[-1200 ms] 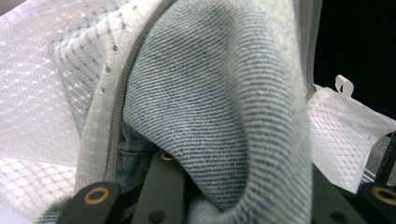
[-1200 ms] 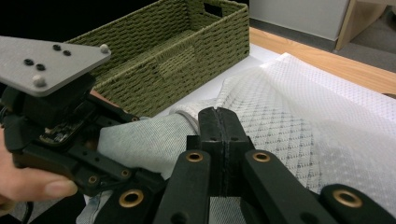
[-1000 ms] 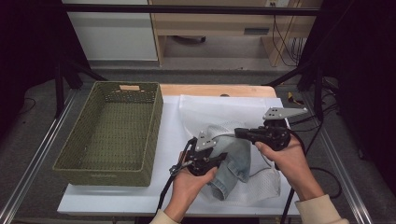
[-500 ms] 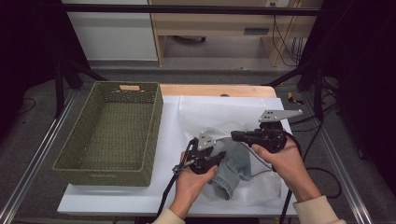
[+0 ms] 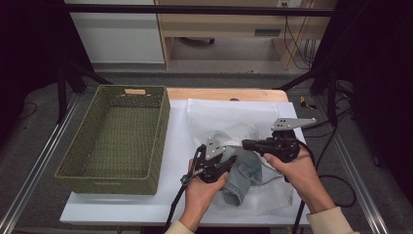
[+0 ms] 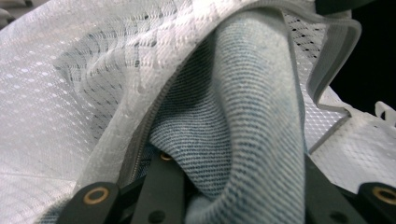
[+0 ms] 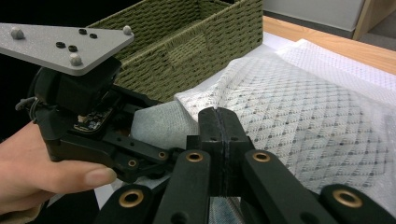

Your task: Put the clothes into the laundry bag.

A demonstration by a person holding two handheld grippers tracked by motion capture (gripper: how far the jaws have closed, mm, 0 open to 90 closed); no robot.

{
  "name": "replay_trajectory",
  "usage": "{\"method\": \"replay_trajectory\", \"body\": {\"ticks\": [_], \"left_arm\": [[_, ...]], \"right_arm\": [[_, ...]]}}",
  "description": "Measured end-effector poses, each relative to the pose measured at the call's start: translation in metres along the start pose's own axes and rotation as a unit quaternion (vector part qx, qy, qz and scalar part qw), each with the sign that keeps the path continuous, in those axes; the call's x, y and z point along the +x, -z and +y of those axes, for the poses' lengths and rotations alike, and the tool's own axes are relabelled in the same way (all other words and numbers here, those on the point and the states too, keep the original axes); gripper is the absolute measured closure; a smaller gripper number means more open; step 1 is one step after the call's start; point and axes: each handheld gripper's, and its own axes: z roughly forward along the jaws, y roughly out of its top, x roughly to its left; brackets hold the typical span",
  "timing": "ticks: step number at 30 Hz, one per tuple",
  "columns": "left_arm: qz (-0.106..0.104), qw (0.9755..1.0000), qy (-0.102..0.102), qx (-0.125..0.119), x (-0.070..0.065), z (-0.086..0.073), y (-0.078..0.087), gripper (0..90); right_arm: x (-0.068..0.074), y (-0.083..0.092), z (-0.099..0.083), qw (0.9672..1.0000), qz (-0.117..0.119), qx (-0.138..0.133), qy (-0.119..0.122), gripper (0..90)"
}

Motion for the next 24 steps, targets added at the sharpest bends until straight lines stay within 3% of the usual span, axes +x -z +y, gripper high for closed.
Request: {"method": "replay_trajectory", "body": {"ticks": [2, 9, 13, 24], "left_arm": [[0.011, 0.9999, -0.007, 0.002, 0.000, -0.002, -0.005, 73.1], [0.022, 0.9997, 0.012, -0.004, 0.008, -0.013, -0.025, 72.3], [0.036, 0.9993, 0.003, -0.008, 0.012, -0.017, -0.032, 70.7], [0.030, 0.9995, 0.006, -0.011, 0.020, -0.028, -0.047, 62.8]], "right_arm": [[-0.001, 0.000, -0.001, 1.0000, -0.002, 0.000, -0.002, 90.0], [-0.006, -0.009, -0.011, 0.9999, 0.000, 0.008, -0.012, 90.0], [-0.008, -0.014, -0.017, 0.9998, -0.001, 0.012, -0.019, 90.0], [-0.016, -0.031, -0.037, 0.9990, -0.019, 0.024, -0.031, 90.0]]}}
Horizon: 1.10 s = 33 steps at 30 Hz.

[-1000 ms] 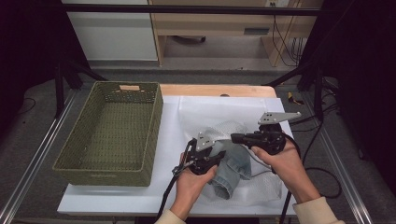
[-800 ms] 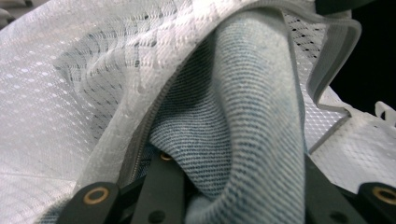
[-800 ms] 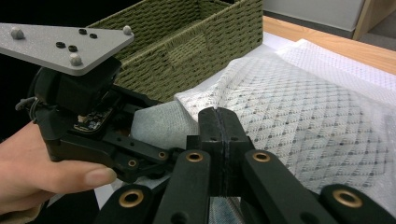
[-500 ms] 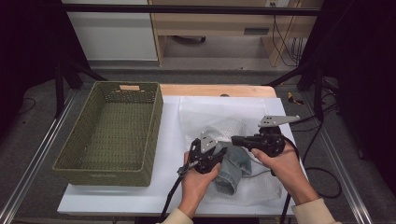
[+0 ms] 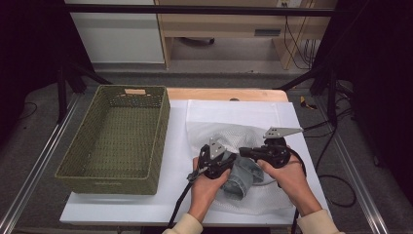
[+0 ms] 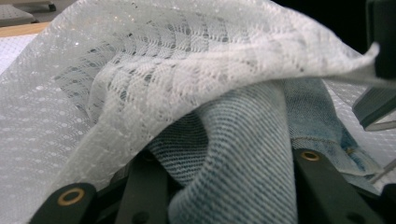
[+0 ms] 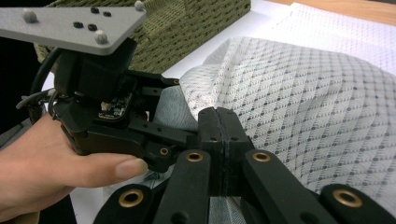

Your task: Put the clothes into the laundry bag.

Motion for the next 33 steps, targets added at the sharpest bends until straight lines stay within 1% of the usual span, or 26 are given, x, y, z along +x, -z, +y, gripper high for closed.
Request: {"method": "replay_trajectory", "body": {"ticks": [2, 5, 9, 10, 11, 13, 14, 15, 17, 18, 19, 20, 21, 23, 24, 26, 27, 29, 31, 33], "left_arm": [[0.000, 1.0000, 0.003, -0.001, 0.001, 0.000, -0.002, 63.5], [0.002, 1.0000, 0.006, -0.001, 0.002, -0.001, -0.003, 63.5], [0.006, 1.0000, 0.001, -0.001, 0.001, -0.001, -0.005, 62.8], [0.007, 1.0000, 0.001, -0.001, 0.001, -0.001, -0.005, 62.4], [0.007, 1.0000, -0.001, 0.001, 0.001, -0.001, -0.005, 61.8], [0.007, 0.9999, -0.010, 0.002, 0.000, -0.001, -0.004, 58.7], [0.007, 0.9998, -0.017, 0.005, -0.001, -0.001, -0.003, 55.5], [0.007, 0.9997, -0.020, 0.007, -0.001, -0.001, -0.002, 52.1], [0.004, 0.9998, -0.019, 0.007, -0.002, -0.001, 0.001, 45.1], [0.004, 0.9997, -0.022, 0.008, -0.002, -0.001, 0.003, 41.2], [0.002, 0.9997, -0.023, 0.009, -0.003, -0.001, 0.005, 37.1], [-0.002, 0.9997, -0.023, 0.008, -0.003, -0.001, 0.007, 32.8], [-0.011, 0.9997, -0.022, 0.006, -0.003, -0.001, 0.010, 28.9], [-0.020, 0.9995, -0.026, 0.001, -0.002, -0.001, 0.016, 25.3], [-0.025, 0.9994, -0.023, 0.000, -0.002, -0.002, 0.020, 23.8], [-0.021, 0.9995, -0.024, -0.006, -0.001, -0.003, 0.027, 22.3], [-0.022, 0.9995, -0.022, -0.010, -0.001, -0.004, 0.032, 22.1], [-0.029, 0.9992, -0.022, -0.013, -0.003, -0.006, 0.039, 19.8], [-0.032, 0.9990, -0.025, -0.017, -0.004, -0.010, 0.047, 18.6], [-0.033, 0.9987, -0.024, -0.030, -0.007, -0.013, 0.057, 19.3]], "right_arm": [[-0.001, -0.001, -0.002, 1.0000, 0.006, -0.003, -0.004, 90.0], [-0.001, -0.003, -0.006, 1.0000, 0.005, -0.001, -0.006, 90.0], [0.000, -0.004, -0.009, 1.0000, 0.003, 0.001, -0.003, 90.0], [0.001, -0.004, -0.011, 1.0000, 0.004, 0.002, -0.005, 90.0], [0.001, -0.005, -0.011, 1.0000, 0.003, 0.002, -0.002, 90.0], [0.001, -0.005, -0.013, 1.0000, 0.006, -0.001, -0.003, 90.0], [0.002, -0.005, -0.014, 1.0000, 0.003, 0.001, -0.006, 90.0], [0.001, -0.005, -0.014, 1.0000, 0.003, 0.000, -0.006, 90.0], [0.000, -0.005, -0.015, 1.0000, 0.003, -0.003, -0.005, 90.0], [0.001, -0.004, -0.015, 0.9999, 0.003, -0.004, -0.009, 90.0], [0.001, -0.004, -0.015, 0.9999, 0.003, -0.007, -0.007, 90.0], [0.001, -0.003, -0.014, 0.9999, 0.004, -0.010, -0.010, 90.0], [0.001, -0.003, -0.014, 0.9999, 0.003, -0.012, -0.008, 90.0], [0.002, -0.001, -0.012, 0.9998, 0.004, -0.015, -0.009, 90.0], [0.002, -0.001, -0.012, 0.9998, 0.005, -0.018, -0.011, 90.0], [0.002, 0.001, -0.011, 0.9997, 0.007, -0.022, -0.009, 90.0], [0.002, 0.001, -0.010, 0.9997, 0.008, -0.024, -0.008, 90.0], [0.003, 0.001, -0.009, 0.9996, 0.008, -0.024, -0.009, 90.0], [0.004, 0.002, -0.008, 0.9996, 0.008, -0.026, -0.009, 90.0], [0.006, 0.003, -0.008, 0.9995, 0.010, -0.027, -0.009, 90.0]]}}
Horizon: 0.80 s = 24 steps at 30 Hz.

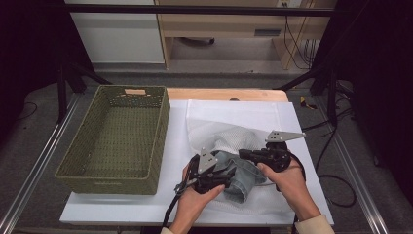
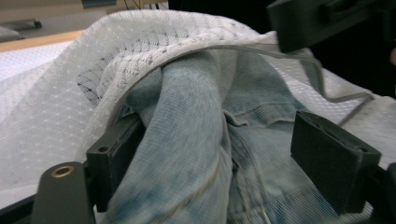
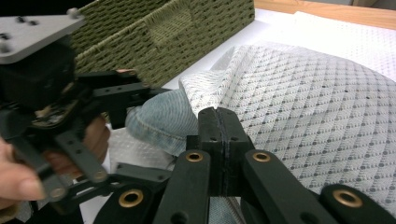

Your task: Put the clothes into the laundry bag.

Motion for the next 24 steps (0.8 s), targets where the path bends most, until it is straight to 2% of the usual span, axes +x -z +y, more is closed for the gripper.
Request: {"method": "replay_trajectory", "body": {"ticks": [3, 8, 12, 17, 20, 24], "left_arm": [[-0.002, 0.9998, -0.006, -0.017, -0.004, -0.001, 0.012, 20.9], [-0.010, 0.9997, -0.007, -0.022, -0.008, 0.000, 0.026, 23.5], [-0.009, 0.9995, -0.023, -0.020, -0.011, -0.002, 0.040, 24.4], [-0.006, 0.9994, -0.018, -0.028, -0.010, -0.009, 0.058, 26.0], [-0.005, 0.9995, -0.020, -0.025, -0.011, -0.013, 0.064, 27.1], [-0.005, 0.9997, -0.019, -0.016, -0.012, -0.018, 0.064, 31.5]], "right_arm": [[0.002, 0.000, 0.000, 1.0000, 0.002, 0.000, 0.006, 90.0], [0.007, 0.001, 0.000, 0.9999, 0.007, -0.003, 0.009, 90.0], [0.011, 0.003, 0.000, 0.9998, 0.012, -0.005, 0.012, 90.0], [0.019, -0.002, -0.001, 0.9996, 0.022, 0.000, 0.017, 90.0], [0.024, -0.003, -0.003, 0.9994, 0.029, 0.000, 0.021, 90.0], [0.026, 0.002, -0.008, 0.9992, 0.033, 0.000, 0.023, 90.0]]}}
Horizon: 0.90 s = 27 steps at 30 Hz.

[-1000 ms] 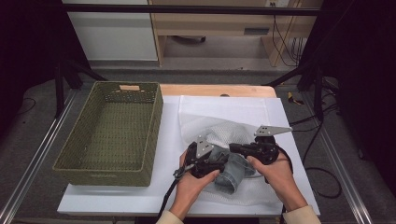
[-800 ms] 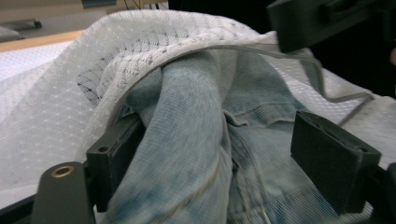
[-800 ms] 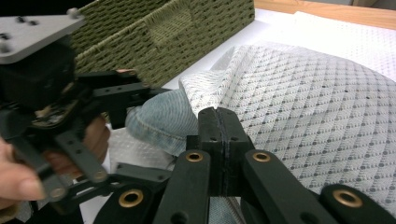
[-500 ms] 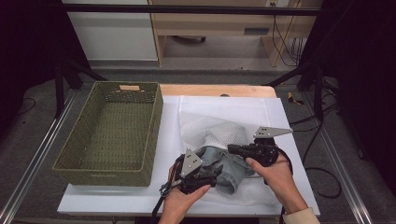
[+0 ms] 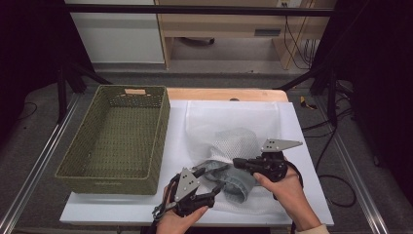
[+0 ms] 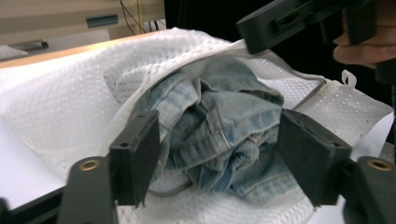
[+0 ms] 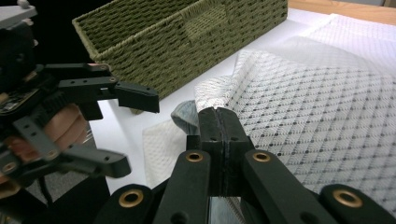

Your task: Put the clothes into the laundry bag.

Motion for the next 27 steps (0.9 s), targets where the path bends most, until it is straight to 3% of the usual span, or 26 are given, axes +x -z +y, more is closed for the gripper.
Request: {"method": "replay_trajectory", "body": {"ticks": [6, 11, 16, 20, 27], "left_arm": [[-0.012, 0.9999, -0.008, 0.004, -0.008, -0.001, -0.003, 40.4], [-0.023, 0.9992, -0.016, 0.029, -0.019, -0.004, -0.011, 51.9], [-0.040, 0.9980, -0.019, 0.046, -0.033, -0.009, -0.019, 65.3], [-0.049, 0.9969, -0.032, 0.053, -0.047, -0.013, -0.025, 72.5], [-0.075, 0.9953, -0.014, 0.059, -0.062, -0.017, -0.037, 86.6]], "right_arm": [[-0.004, 0.009, -0.016, 0.9999, 0.003, -0.002, -0.010, 90.0], [-0.013, 0.010, -0.030, 0.9997, 0.004, -0.008, -0.025, 90.0], [-0.022, 0.011, -0.035, 0.9994, 0.000, -0.009, -0.034, 90.0], [-0.024, 0.010, -0.037, 0.9994, -0.003, -0.005, -0.033, 90.0], [-0.025, 0.012, -0.039, 0.9994, -0.004, -0.009, -0.035, 90.0]]}}
